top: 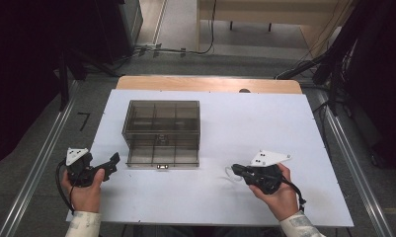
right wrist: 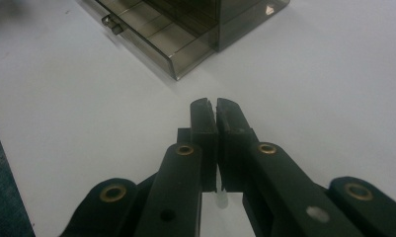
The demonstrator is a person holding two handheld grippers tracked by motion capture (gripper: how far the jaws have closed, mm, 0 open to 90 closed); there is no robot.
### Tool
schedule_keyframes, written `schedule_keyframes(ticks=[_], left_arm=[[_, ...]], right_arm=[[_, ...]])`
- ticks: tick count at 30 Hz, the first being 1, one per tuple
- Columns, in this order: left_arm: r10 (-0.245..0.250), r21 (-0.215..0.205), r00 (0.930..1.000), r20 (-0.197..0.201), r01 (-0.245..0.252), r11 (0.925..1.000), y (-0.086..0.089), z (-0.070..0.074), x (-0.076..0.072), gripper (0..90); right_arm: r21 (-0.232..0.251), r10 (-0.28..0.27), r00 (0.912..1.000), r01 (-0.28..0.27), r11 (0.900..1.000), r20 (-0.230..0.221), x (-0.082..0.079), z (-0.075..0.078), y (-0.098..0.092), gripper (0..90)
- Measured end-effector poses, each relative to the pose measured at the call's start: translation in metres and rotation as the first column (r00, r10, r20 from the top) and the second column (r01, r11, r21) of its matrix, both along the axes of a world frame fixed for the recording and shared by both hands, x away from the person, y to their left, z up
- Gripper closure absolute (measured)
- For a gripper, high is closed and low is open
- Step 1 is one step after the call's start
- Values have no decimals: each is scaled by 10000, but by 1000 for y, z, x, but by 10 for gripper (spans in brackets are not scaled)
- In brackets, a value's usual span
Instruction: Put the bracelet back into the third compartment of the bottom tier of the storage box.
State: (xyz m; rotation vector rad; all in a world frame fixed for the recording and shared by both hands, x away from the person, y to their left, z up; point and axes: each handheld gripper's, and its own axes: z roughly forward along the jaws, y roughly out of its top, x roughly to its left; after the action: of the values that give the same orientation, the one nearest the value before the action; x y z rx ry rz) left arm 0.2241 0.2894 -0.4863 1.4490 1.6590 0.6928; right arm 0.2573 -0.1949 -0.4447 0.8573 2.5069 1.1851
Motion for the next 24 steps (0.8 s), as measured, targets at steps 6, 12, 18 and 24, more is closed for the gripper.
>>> schedule_keyframes(ticks=[6,12,18,24], left_arm=[[3,1,10000,10,-3,10000,0,0,0,30],[-17,-3,10000,14,17,10000,0,0,0,30],[-24,-5,10000,9,24,10000,0,0,0,31],[-55,-13,10000,8,55,10000,0,0,0,30]], right_arm=[[49,136,9999,-137,9999,51,2,1,10,853],[99,274,9996,-275,9996,74,5,3,19,853],[121,333,9994,-335,9994,132,7,3,26,853],[163,377,9991,-380,9991,183,9,4,31,853]])
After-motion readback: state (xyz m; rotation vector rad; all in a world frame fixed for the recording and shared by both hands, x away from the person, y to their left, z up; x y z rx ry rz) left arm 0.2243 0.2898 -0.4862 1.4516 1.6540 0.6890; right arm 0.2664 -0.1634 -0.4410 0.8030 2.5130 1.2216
